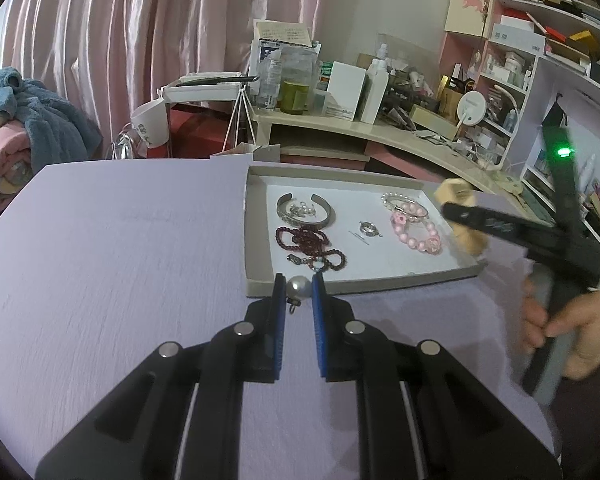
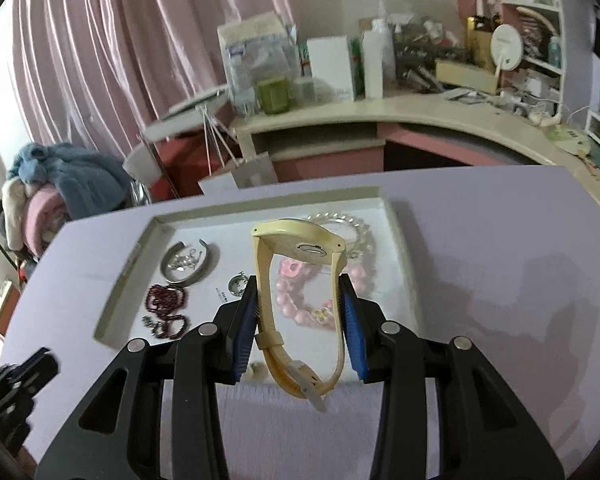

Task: Organize jewelry
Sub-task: 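Open the right tool over the tray while the left carries the pearl earring in and opens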

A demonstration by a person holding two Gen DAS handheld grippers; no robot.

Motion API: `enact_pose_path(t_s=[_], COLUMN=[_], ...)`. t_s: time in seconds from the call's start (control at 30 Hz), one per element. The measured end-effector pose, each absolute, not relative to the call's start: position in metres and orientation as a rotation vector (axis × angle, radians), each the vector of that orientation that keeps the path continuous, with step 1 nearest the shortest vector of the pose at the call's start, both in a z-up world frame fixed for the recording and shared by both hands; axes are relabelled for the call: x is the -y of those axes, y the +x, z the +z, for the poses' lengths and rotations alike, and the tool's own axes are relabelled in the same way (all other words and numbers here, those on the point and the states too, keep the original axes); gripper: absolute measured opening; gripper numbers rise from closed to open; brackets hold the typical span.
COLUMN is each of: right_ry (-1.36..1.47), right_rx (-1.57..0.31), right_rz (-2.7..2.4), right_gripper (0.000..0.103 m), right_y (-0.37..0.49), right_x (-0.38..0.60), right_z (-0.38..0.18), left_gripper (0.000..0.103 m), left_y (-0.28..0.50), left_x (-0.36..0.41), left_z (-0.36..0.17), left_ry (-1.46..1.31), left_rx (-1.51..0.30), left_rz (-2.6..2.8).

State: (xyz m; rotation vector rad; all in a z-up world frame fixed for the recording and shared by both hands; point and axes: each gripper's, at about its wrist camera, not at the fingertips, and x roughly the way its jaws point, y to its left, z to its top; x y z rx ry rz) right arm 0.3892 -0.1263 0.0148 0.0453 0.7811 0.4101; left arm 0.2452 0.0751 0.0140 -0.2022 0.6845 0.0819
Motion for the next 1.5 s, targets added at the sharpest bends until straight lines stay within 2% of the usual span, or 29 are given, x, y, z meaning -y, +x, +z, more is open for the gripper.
enact_pose_path(t_s=[0.13,0.2,0.23,0.27,0.3,0.47,0.7,0.97,1.37,1.43,1.47,1.5], right_ry=[0.049,0.053,0.055,0.063,0.077,0.13,0.116,0.081,0.112,0.113,0.113,0.114], right_rx=[-0.787,-0.786,-0.792,-0.795,-0.788,-0.754,-0.683,-0.58,-0.606,-0.609,-0.607,-0.604], right_rz=[0.411,0.418,0.416,0.417,0.423,0.41,0.389,0.346,0.379,0.382,0.383,0.382], right_gripper=[0.04,0.045,0.05,0.06,0.063,0.072,0.078,0.083,0.088,0.088,0.088,0.088], right_y=[0.398,0.403,0.404,0.404,0.402,0.387,0.364,0.355,0.359,0.359,0.359,0.359], right_x=[0.117,0.116,0.116,0.118,0.121,0.143,0.16,0.166,0.173,0.174,0.174,0.174], right_z=[0.007,0.005,0.004,0.005,0.006,0.019,0.025,0.031,0.022,0.021,0.021,0.022], left_gripper=[0.013,0.013,0.013,0.013,0.013,0.013,0.013,0.013,0.014,0.019,0.031,0.039], left_y=[0.249,0.251,0.252,0.253,0.253,0.26,0.282,0.346,0.408,0.409,0.408,0.406], left_x=[-0.083,-0.086,-0.087,-0.088,-0.089,-0.087,-0.076,-0.055,-0.023,-0.021,-0.021,-0.022], left_z=[0.014,0.014,0.014,0.014,0.014,0.012,0.012,0.005,-0.003,-0.005,-0.006,-0.007], left_ry=[-0.207,-0.21,-0.211,-0.212,-0.213,-0.219,-0.231,-0.214,-0.162,-0.165,-0.17,-0.174], left_rx=[-0.682,-0.68,-0.68,-0.68,-0.679,-0.685,-0.689,-0.705,-0.715,-0.717,-0.718,-0.715], left_rz=[0.086,0.086,0.086,0.085,0.084,0.07,0.03,-0.015,-0.065,-0.065,-0.066,-0.058])
